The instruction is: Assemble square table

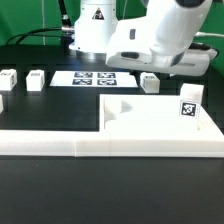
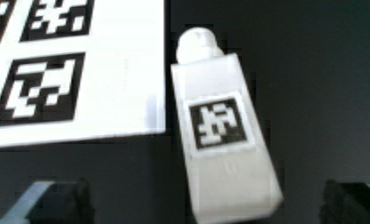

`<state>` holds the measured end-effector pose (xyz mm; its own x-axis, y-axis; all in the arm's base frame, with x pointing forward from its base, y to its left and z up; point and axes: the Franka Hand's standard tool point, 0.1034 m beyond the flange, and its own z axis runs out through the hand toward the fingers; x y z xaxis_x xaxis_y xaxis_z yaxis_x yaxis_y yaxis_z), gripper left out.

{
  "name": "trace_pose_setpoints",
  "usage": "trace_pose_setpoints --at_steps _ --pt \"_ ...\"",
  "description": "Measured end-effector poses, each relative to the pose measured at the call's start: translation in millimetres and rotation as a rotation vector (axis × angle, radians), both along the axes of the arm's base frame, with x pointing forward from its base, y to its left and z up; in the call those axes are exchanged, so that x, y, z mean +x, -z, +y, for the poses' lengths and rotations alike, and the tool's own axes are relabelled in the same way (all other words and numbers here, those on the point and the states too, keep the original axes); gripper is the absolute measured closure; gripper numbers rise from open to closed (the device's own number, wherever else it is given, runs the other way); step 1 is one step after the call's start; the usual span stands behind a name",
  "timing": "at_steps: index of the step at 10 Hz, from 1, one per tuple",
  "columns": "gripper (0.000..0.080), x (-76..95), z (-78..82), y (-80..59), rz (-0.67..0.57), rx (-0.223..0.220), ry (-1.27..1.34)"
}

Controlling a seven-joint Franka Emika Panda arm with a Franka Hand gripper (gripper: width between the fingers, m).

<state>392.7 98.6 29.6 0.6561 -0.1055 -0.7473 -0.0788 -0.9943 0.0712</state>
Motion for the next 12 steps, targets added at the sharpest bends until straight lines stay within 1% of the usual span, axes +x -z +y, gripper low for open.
trace_pose_setpoints --at_steps 2,4,6,8,9,10,11,12 --pt "0.015 -10.2 -1.4 11.0 0.021 -0.006 0.006" --pt "0.015 -17.7 5.2 17.3 0.029 -0.024 0.021" --pt "0.015 -19.5 11.3 18.0 0.035 -0.039 0.036" --pt "0.015 -19.3 10.0 16.9 0.042 -0.045 0.038" --pt "0.0177 -19.1 9.2 16.9 0.042 -0.045 0.04" --pt "0.0177 -18.9 8.5 16.9 0.042 -0.045 0.042" --pt "0.0356 -18.7 7.9 16.9 0.042 -0.045 0.044" --pt "0.0356 -18.7 7.3 16.8 0.042 -0.045 0.045"
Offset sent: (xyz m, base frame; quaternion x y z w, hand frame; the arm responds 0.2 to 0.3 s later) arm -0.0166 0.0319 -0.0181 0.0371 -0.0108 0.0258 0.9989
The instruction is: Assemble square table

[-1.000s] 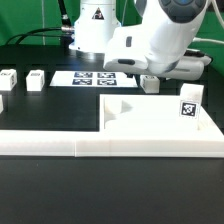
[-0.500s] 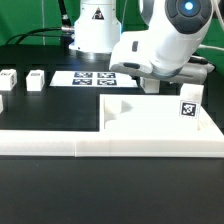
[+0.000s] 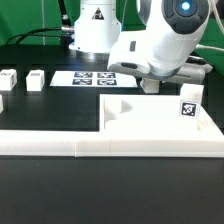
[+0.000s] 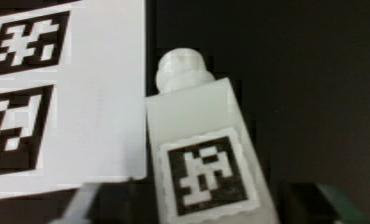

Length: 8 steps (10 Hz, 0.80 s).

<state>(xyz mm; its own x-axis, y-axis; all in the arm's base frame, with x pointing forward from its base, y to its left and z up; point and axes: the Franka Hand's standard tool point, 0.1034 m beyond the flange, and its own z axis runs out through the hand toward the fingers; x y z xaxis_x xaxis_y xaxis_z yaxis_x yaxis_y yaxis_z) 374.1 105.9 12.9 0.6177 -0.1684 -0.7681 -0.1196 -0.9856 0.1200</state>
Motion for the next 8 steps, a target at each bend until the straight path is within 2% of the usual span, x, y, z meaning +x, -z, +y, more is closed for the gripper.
trace_pose_setpoints --at_steps 1,8 --pt "0.0506 0.2 -0.1 -1.2 0.001 0.001 0.001" --pt "0.0506 4.5 -5.6 -4.1 -0.007 0.001 0.011"
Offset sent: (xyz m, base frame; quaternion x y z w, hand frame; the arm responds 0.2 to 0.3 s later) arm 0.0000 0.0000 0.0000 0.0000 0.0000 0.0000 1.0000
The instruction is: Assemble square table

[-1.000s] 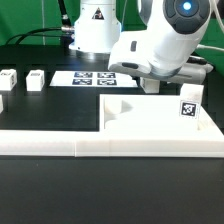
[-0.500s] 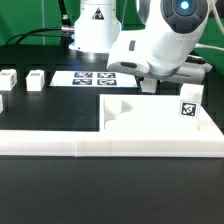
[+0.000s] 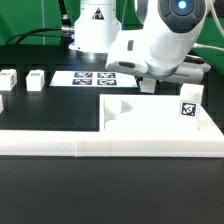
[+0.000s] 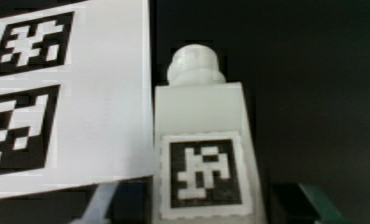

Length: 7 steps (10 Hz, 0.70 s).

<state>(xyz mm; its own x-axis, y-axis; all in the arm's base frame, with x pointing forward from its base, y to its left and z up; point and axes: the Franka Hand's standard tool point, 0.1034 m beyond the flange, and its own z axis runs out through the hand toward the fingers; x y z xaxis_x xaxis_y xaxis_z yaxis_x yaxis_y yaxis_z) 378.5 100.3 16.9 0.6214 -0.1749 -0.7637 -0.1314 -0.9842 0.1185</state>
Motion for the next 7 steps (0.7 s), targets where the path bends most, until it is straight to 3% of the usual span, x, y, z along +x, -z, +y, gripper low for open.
trace_pose_setpoints --at_steps 4,5,7 --pt "0.0506 64.0 -50.1 -89.2 -0.129 0.024 -0.022" --pt "0.0506 74.0 -60.6 -106.0 -0.167 0.026 0.003" --pt "0.0506 101.3 -71.9 -123.7 -0.321 0.014 -0.011"
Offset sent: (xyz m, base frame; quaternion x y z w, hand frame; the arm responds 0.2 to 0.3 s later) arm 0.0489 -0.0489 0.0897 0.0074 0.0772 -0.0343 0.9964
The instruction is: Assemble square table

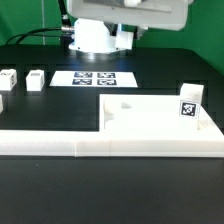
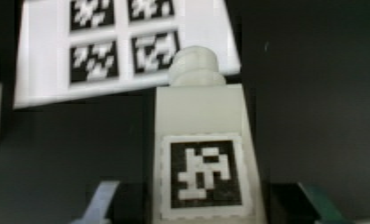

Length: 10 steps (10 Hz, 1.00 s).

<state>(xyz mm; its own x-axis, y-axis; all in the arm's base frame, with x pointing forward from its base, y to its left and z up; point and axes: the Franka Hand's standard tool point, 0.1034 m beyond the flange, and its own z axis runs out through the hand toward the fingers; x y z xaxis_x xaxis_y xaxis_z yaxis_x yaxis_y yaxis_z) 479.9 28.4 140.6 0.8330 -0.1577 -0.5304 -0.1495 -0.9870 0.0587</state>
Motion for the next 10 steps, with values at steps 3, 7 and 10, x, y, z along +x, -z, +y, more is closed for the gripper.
trace_pose_setpoints --at_steps 3,7,10 --pt "0.0506 1.2 8.1 4.3 -0.185 0.009 -0.01" --pt "0.0506 81.1 -9.3 -13.1 -0.51 -0.002 -0.044" --pt "0.0506 109.1 -11.7 -27.0 -0.775 -0.045 -0.085"
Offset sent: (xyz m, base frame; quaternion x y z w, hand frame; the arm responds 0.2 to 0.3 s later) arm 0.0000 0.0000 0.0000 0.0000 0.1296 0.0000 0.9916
